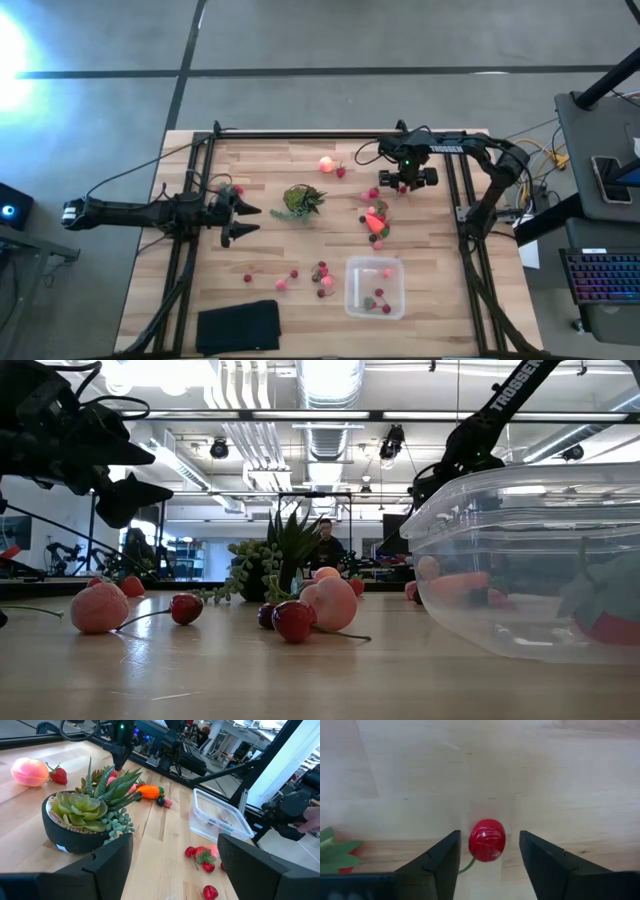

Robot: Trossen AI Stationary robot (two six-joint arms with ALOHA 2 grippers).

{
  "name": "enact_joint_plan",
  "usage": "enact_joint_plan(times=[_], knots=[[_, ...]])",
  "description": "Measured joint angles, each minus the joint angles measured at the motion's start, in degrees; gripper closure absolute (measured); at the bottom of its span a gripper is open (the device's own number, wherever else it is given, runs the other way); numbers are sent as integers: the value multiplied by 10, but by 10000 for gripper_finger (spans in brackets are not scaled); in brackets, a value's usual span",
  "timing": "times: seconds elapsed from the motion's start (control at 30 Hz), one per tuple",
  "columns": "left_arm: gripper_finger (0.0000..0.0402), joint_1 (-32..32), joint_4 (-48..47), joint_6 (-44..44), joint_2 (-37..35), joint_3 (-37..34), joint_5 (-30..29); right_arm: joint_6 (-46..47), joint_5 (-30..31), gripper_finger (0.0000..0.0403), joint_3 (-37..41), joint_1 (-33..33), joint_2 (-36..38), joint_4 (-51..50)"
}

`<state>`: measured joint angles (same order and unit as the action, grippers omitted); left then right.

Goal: Pick and placing Produce into tupperware
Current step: Put the cherry into the bin

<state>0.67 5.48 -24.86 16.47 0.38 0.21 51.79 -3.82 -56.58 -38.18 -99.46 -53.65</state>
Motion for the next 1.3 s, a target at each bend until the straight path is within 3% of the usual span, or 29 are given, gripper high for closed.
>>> enact_joint_plan(times=[0.6,0.9,1.1,1.3], knots=[[125,0,0,0,0,0,0,-9,5,305,0,6,0,1],[125,0,0,0,0,0,0,-28,-7,310,0,7,5,1],[125,0,0,0,0,0,0,-50,-35,304,0,33,55,-2],[125,0,0,0,0,0,0,-55,-117,311,-1,104,154,-52]])
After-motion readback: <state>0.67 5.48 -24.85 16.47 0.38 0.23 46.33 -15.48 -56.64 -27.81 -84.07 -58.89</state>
